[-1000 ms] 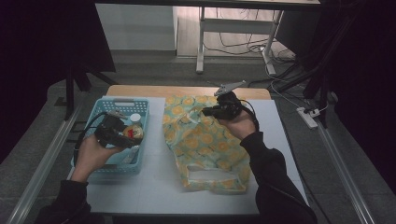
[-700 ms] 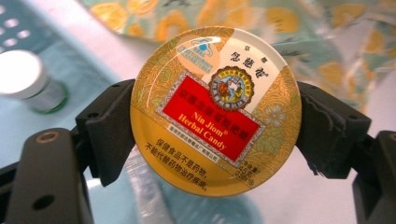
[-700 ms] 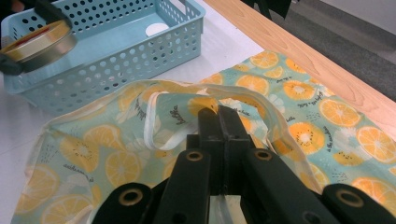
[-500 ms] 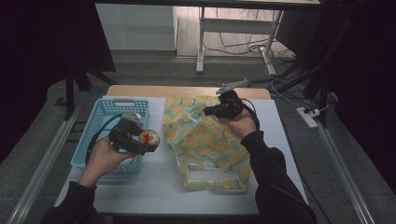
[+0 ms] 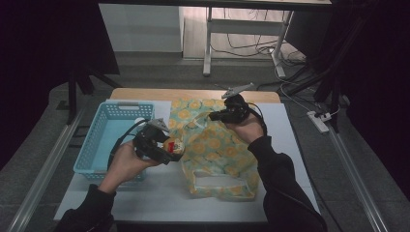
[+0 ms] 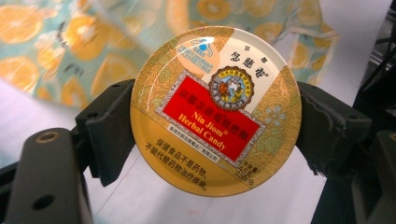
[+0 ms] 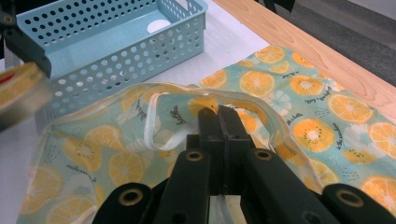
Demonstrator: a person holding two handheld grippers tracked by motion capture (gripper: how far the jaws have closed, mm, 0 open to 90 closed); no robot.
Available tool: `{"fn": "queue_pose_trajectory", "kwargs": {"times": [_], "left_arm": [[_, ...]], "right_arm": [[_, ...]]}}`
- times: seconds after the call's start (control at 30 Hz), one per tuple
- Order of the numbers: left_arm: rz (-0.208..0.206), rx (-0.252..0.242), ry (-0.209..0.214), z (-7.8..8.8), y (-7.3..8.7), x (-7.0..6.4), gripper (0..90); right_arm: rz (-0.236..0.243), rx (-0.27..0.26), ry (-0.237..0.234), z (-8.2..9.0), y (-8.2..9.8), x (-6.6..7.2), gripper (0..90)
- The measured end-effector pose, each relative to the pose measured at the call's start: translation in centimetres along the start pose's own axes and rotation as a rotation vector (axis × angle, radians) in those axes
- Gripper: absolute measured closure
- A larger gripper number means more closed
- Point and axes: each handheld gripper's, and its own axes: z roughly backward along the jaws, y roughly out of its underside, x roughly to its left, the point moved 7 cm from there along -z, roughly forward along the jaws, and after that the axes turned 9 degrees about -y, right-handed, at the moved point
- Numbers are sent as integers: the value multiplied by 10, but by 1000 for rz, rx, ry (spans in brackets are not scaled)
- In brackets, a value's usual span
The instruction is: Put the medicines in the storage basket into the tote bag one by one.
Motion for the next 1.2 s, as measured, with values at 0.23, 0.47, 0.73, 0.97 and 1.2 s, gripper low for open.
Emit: {"fn": "queue_pose_trajectory", "kwargs": {"times": [0.23, 0.47, 0.73, 0.97, 1.2], "left_arm": [[-48, 6, 17, -20, -18, -15, 206], [-80, 1, 31, -45, -34, -23, 206], [-103, -3, 21, -73, -50, -27, 206], [-96, 2, 3, -96, -56, -23, 206], [-103, 7, -23, -115, -58, -18, 206]], "right_arm": [[3, 2, 1, -2, 1, 0, 899], [0, 1, 4, -2, 3, -1, 899], [-6, 4, 7, -3, 5, -2, 899], [-6, 4, 12, -4, 5, -2, 899], [-5, 11, 22, -6, 7, -4, 899]]}}
